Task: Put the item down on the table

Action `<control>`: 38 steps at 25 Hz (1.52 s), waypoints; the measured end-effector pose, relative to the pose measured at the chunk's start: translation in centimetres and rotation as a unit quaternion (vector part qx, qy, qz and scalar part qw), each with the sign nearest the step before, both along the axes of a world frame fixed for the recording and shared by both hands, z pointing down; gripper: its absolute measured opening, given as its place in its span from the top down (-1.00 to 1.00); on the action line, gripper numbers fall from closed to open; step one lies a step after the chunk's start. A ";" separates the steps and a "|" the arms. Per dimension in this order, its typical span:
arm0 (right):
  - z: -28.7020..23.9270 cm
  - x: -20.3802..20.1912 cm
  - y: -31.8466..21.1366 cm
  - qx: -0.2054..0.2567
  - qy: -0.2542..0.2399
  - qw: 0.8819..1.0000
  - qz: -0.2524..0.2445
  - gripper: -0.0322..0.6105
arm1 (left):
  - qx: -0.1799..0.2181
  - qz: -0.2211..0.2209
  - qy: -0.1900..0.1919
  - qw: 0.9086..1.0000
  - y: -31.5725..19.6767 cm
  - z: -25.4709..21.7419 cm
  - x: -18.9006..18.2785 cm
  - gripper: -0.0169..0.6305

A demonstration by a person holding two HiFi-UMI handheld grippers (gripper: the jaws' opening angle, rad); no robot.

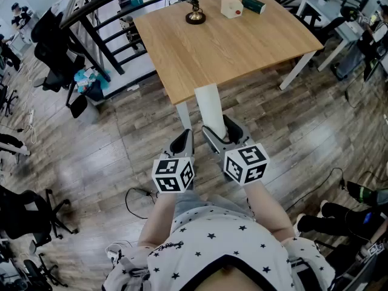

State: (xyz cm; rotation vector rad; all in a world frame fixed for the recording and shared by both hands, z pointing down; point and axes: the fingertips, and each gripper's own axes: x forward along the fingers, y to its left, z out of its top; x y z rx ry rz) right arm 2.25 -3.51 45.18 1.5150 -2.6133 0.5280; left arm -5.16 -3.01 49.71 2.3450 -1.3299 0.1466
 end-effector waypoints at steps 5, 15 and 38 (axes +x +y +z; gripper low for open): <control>-2.9 -0.3 6.6 0.007 0.010 1.000 -0.003 -0.01 | -0.003 -0.004 0.009 1.000 6.2 -3.4 -0.1 0.91; -3.7 -1.5 13.0 0.013 0.001 1.000 0.010 -0.01 | 0.013 -0.017 0.012 1.000 12.6 -5.1 -2.8 0.91; -4.4 1.2 12.7 0.027 -0.001 1.000 -0.003 -0.01 | 0.015 -0.035 0.013 0.999 13.3 -4.8 -0.5 0.91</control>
